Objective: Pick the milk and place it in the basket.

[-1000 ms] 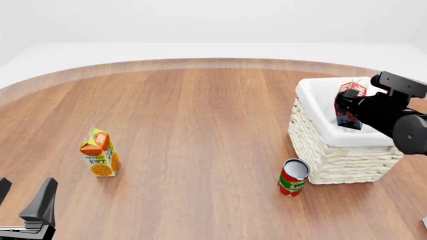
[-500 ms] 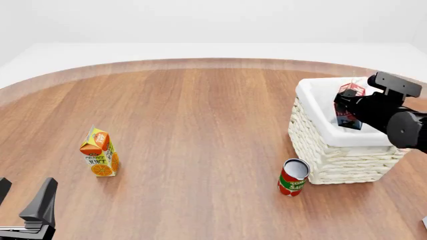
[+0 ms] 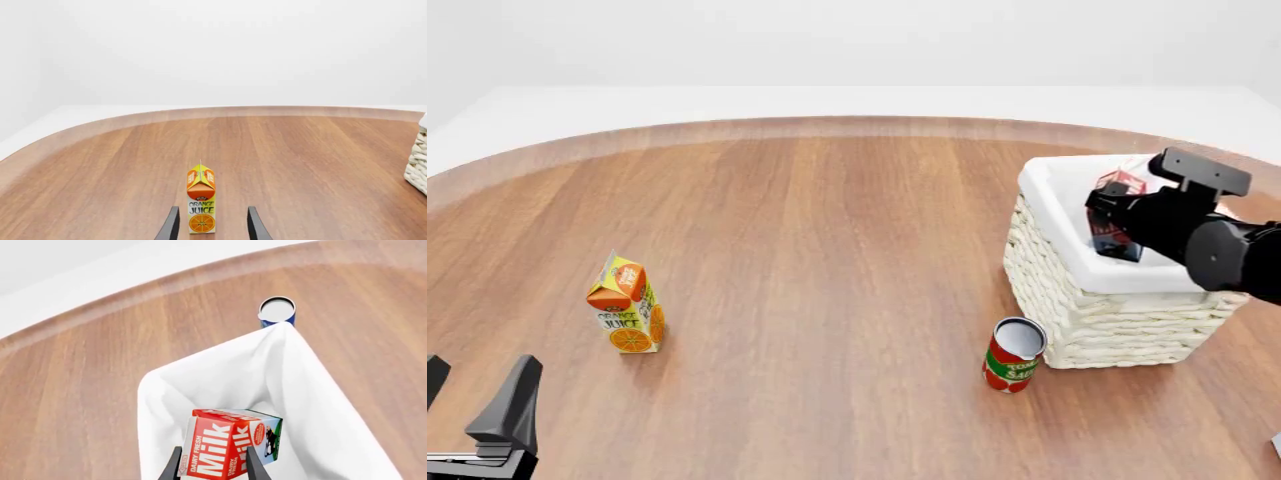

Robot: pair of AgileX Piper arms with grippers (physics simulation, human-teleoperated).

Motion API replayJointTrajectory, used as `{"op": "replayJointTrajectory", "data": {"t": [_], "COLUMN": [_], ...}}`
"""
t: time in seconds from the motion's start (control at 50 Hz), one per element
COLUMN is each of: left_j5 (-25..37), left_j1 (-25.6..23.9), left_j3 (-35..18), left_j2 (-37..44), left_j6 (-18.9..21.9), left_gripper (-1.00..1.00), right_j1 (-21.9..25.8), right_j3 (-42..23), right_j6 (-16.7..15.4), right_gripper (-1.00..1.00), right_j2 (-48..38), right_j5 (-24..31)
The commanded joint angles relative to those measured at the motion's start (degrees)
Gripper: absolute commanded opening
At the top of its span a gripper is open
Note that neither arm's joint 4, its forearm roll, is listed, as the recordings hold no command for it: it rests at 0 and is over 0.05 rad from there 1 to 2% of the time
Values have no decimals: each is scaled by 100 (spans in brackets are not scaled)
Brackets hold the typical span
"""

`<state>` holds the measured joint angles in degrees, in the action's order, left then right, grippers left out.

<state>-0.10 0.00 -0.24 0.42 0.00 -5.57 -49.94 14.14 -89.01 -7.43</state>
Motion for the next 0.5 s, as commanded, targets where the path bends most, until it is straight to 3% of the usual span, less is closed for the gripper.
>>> {"op": "replayJointTrajectory", "data": {"t": [0.02,0.5], "left_j5": [0,0], "left_j1": [0,0], "left_j3": [0,0], "left_j2": [0,0], "left_j6": [0,0], "left_gripper": [100,100], "right_j1": [55,67], "right_j3": [-147,-142], "right_j6": [148,168], "right_gripper": [-100,-100], "right_j2": [-107,-367], "right_j5": [-79,-194]}}
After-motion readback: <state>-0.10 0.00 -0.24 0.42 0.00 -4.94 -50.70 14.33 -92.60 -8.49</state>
